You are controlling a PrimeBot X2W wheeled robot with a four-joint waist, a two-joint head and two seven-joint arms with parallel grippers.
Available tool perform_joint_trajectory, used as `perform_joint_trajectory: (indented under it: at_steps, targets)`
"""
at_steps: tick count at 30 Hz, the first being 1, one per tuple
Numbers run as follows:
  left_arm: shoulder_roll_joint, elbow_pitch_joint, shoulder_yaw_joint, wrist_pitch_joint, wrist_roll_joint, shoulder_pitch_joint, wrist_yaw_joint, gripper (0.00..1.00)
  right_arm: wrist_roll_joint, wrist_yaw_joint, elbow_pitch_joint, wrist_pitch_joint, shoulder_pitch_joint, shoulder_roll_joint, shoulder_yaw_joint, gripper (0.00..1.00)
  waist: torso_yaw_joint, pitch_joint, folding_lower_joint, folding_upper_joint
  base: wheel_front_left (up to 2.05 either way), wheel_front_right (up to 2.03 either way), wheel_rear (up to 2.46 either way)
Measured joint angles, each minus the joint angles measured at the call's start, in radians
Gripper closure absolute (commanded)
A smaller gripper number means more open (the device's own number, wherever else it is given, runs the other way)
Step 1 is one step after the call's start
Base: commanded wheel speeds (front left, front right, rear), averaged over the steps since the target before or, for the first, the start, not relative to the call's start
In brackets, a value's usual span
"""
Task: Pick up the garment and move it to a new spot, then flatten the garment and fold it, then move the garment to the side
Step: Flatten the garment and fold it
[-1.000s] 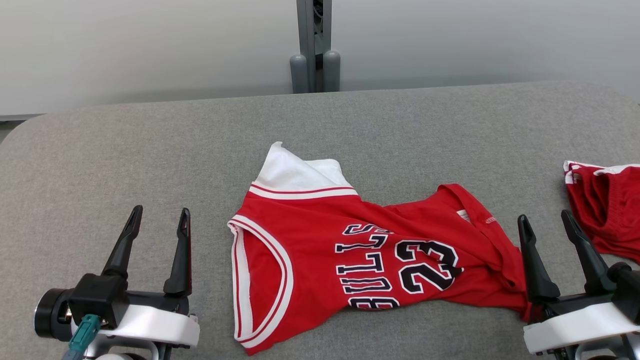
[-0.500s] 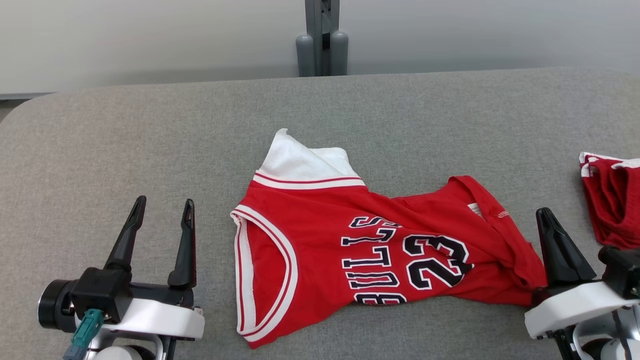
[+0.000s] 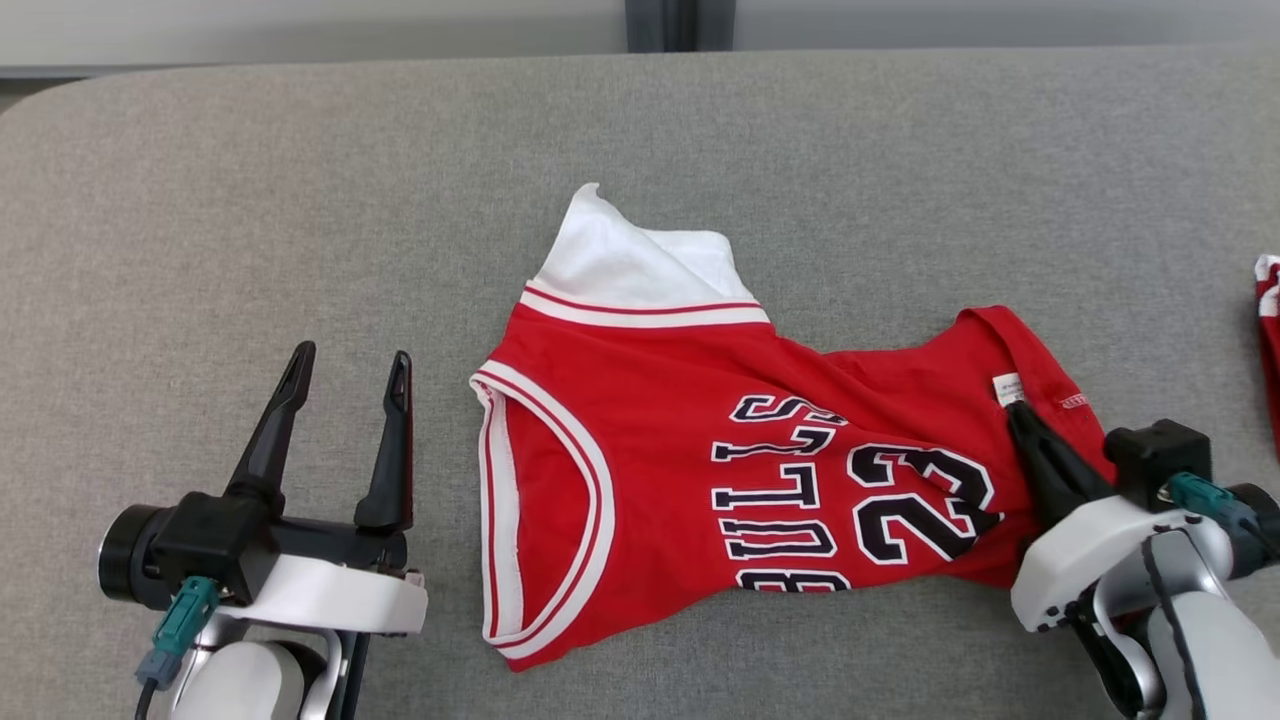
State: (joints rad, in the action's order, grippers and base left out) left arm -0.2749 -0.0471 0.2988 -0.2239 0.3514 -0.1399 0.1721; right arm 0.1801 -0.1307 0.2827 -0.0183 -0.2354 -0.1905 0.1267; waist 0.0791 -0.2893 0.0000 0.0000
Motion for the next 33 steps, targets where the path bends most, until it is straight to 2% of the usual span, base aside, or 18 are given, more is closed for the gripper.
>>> perform_joint_trajectory:
  at_steps: [3,6,19,26,30,33]
  targets:
    - [0.003,0.017,-0.001,-0.009,0.001,-0.017,-0.005,0.00,0.011,0.000,0.042,-0.008,-0.026,-0.012,0.043,1.00,0.005,-0.021,0.0000,0.0000,0.00,0.00,0.00]
    - [0.005,0.030,-0.002,-0.014,0.002,-0.030,-0.011,0.00,0.022,0.000,0.082,-0.009,-0.052,-0.028,0.042,1.00,0.004,-0.035,0.0000,0.0000,0.00,0.00,0.00]
    - [0.007,0.048,-0.002,-0.024,0.008,-0.073,-0.030,0.00,0.080,0.000,0.228,0.072,-0.178,-0.064,-0.081,1.00,-0.022,-0.081,0.0000,0.0000,0.00,0.00,0.00]
    - [0.009,0.064,-0.001,-0.028,0.011,-0.085,-0.039,0.00,0.113,0.000,0.336,0.112,-0.214,-0.096,-0.109,1.00,-0.025,-0.084,0.0000,0.0000,0.00,0.00,0.00]
    - [0.009,0.070,-0.003,-0.029,0.012,-0.089,-0.039,0.00,0.132,0.000,0.342,0.153,-0.223,-0.094,-0.123,1.00,-0.027,-0.076,0.0000,0.0000,0.00,0.00,0.00]
    - [0.007,0.073,-0.010,-0.032,0.018,-0.087,-0.039,0.00,0.154,0.000,0.298,0.195,-0.225,-0.080,-0.146,1.00,-0.032,-0.060,0.0000,0.0000,0.00,0.00,0.00]
